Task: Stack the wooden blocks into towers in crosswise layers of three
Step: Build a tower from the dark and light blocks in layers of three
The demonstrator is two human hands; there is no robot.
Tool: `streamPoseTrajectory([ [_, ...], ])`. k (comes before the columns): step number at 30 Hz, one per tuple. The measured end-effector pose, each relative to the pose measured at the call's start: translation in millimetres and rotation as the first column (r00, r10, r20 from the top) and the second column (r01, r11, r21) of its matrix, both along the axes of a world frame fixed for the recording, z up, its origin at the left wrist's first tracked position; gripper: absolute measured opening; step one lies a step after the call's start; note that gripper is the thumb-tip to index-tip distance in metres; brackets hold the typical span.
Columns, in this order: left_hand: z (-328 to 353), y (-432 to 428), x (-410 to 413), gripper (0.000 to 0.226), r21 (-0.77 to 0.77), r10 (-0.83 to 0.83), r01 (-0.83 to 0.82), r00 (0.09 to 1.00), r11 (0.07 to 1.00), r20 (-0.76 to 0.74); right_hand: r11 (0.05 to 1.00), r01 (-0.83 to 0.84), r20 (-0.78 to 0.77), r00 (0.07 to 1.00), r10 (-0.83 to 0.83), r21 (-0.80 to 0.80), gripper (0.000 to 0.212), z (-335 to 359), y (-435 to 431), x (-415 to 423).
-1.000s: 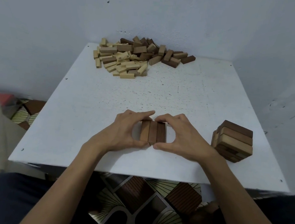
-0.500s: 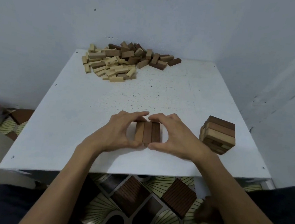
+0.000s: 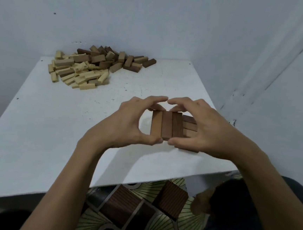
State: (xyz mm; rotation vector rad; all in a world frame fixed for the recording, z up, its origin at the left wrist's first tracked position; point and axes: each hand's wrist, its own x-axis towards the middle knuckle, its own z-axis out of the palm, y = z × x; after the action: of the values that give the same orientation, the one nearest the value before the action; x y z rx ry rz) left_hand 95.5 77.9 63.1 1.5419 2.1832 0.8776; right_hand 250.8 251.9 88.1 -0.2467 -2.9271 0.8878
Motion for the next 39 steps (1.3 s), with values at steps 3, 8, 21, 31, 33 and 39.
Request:
streamPoseTrajectory([
  [3,-1,32,11,0.088,0.002,-0.02,0.02,1.0,1.0,0.017,0.998,0.06,0.012,0.998,-0.06,-0.007,0.081,-2,26,16],
  [8,-6,67,21,0.085,-0.04,-0.068,0.069,0.998,0.997,0.01,0.993,0.116,0.045,0.992,-0.117,0.019,0.082,-12,53,30],
  [21,-15,83,19,0.087,-0.106,-0.082,0.084,0.996,0.991,0.017,0.99,0.139,0.071,0.988,-0.138,-0.014,0.083,-31,68,29],
  [31,-27,82,16,0.099,-0.098,-0.107,0.113,0.992,0.989,0.064,0.993,0.119,0.038,0.992,-0.119,0.004,0.092,-40,68,34],
  [33,-34,79,17,0.095,-0.057,-0.078,0.087,0.988,0.995,0.135,0.983,0.174,-0.015,0.984,-0.176,-0.059,0.09,-48,65,38],
  [39,-60,77,58,0.056,0.156,0.156,-0.287,0.817,0.945,0.555,0.67,0.392,-0.121,0.803,-0.583,-0.63,0.063,-86,20,41],
])
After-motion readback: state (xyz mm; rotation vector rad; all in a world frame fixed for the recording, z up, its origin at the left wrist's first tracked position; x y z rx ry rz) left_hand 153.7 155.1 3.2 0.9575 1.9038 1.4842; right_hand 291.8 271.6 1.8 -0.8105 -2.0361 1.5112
